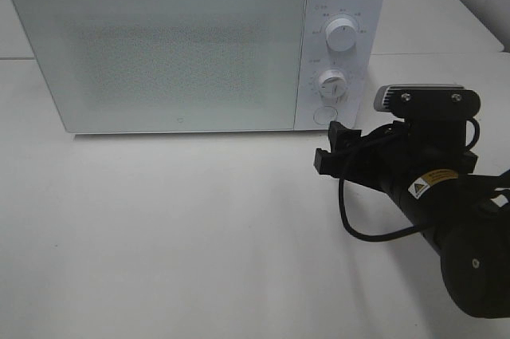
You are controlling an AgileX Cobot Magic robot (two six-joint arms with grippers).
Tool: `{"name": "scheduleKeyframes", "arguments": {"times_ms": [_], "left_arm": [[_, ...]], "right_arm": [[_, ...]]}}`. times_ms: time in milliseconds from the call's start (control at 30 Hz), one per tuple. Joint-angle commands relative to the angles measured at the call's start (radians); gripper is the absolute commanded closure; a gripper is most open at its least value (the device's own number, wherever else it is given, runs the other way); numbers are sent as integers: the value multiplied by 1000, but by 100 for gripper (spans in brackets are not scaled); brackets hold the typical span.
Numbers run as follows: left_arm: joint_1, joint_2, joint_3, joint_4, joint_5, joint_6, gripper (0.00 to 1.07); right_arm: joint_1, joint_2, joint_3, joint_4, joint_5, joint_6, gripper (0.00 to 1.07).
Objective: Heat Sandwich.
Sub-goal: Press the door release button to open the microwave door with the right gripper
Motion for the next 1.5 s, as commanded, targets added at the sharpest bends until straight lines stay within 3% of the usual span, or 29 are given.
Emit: {"name": "scheduleKeyframes", "arguments": {"times_ms": [33,500,733,900,967,1000,1067,1167,1200,1267,1500], "left_arm": [[-4,-7,0,0,-11,-5,9],[-4,-7,0,0,-11,-5,9],[-4,-7,0,0,-11,-5,9],[-4,-7,0,0,-11,-5,9],[-4,-7,0,0,-11,-5,9],[-4,-7,0,0,-11,-5,9],[-4,-7,0,0,-11,-5,9],[-4,-7,0,0,-11,-5,9],[-4,-7,0,0,-11,-5,9],[-4,-7,0,0,-11,-5,9],[-4,-7,0,0,-11,-5,9]], "right_arm": [[5,-3,-7,-2,-22,202,31],[5,-3,-7,-2,-13,1083,33],[5,-3,-7,-2,-4,1303,39],[3,-3,-7,31,12,1411,50],[3,-3,-7,49,15,1415,62],[3,-3,-7,49,15,1415,62],[3,-3,-7,49,16,1415,77],[3,-3,-7,48,28,1415,93],[3,-3,-7,48,28,1415,93],[3,-3,-7,46,53,1415,106],[3,-3,-7,40,83,1415,107]]}}
